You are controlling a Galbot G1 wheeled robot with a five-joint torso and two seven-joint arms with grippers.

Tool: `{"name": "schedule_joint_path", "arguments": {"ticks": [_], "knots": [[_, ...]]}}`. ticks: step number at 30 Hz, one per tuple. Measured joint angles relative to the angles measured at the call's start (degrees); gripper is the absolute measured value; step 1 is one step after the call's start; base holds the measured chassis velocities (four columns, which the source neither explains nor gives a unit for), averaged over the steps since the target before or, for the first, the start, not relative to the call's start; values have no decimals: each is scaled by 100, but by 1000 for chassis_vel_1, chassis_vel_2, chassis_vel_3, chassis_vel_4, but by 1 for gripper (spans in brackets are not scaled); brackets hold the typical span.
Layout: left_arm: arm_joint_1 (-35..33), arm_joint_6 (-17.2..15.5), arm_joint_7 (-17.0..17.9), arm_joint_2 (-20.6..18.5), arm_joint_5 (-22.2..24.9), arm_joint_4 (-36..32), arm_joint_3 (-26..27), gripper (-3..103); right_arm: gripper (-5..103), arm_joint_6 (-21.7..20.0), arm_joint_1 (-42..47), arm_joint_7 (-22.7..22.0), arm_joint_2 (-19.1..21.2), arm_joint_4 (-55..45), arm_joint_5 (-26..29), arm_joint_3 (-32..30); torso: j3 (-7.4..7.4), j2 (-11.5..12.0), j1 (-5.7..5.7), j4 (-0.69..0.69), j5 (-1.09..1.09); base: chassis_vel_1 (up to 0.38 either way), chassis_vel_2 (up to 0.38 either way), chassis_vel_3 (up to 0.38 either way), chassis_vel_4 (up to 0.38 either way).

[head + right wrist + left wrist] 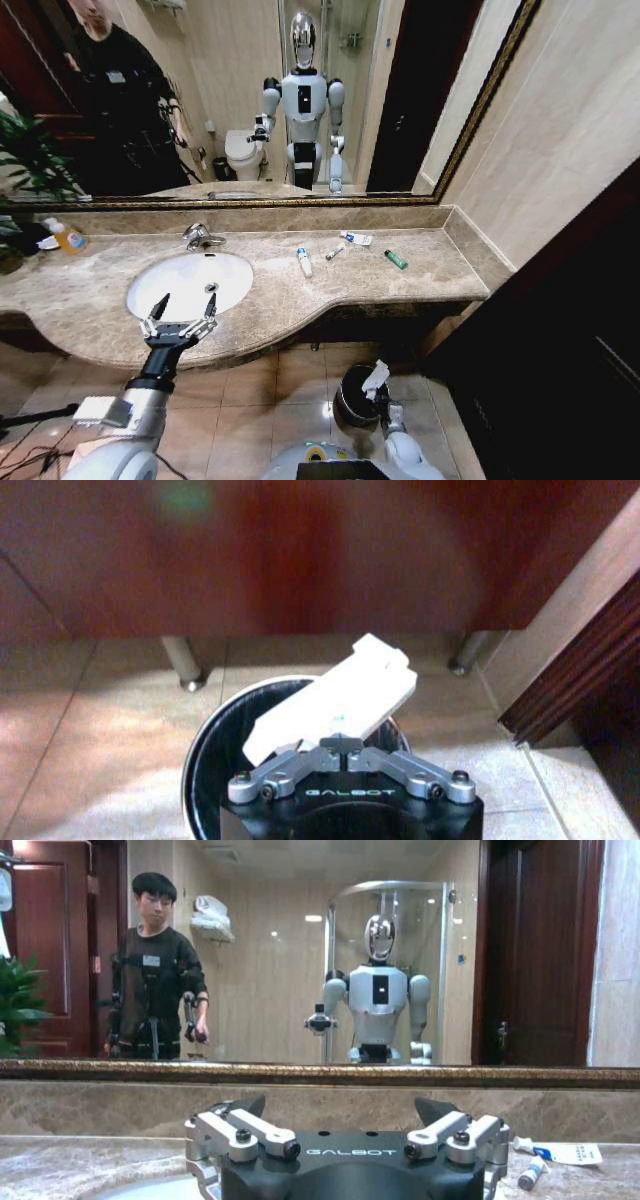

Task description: Pick up the trash from the sink and place it in the trash bin.

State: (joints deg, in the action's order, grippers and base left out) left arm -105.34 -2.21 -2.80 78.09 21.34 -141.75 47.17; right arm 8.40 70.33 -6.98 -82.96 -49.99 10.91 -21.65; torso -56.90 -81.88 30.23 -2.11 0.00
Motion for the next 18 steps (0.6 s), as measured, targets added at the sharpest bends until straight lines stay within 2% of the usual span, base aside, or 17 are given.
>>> {"name": "schedule_joint_path", "arguments": {"ticks": [5,8,12,13,14,17,18], "knots": [[0,0,0,0,0,0,0,100,0,42,-120,16,-118,280,-224,18,0,0,0,0,0,0,0,0,0],[0,0,0,0,0,0,0,100,0,220,-335,-34,-247,726,-585,17,0,0,0,0,0,0,0,0,0],[0,0,0,0,0,0,0,100,-2,276,-479,-126,-327,1005,-657,14,0,0,0,0,0,0,0,0,0],[0,0,0,0,0,0,0,100,3,277,-498,-129,-328,1048,-660,16,0,0,0,0,0,0,0,0,0],[0,0,0,0,0,0,0,100,3,277,-498,-129,-328,1048,-660,16,0,0,0,0,0,0,0,0,0],[0,0,0,0,0,0,0,100,20,285,-537,-125,-321,1127,-661,18,0,0,0,0,0,0,0,0,0],[0,0,0,0,0,0,0,100,20,285,-537,-125,-321,1127,-661,18,0,0,0,0,0,0,0,0,0]]}}
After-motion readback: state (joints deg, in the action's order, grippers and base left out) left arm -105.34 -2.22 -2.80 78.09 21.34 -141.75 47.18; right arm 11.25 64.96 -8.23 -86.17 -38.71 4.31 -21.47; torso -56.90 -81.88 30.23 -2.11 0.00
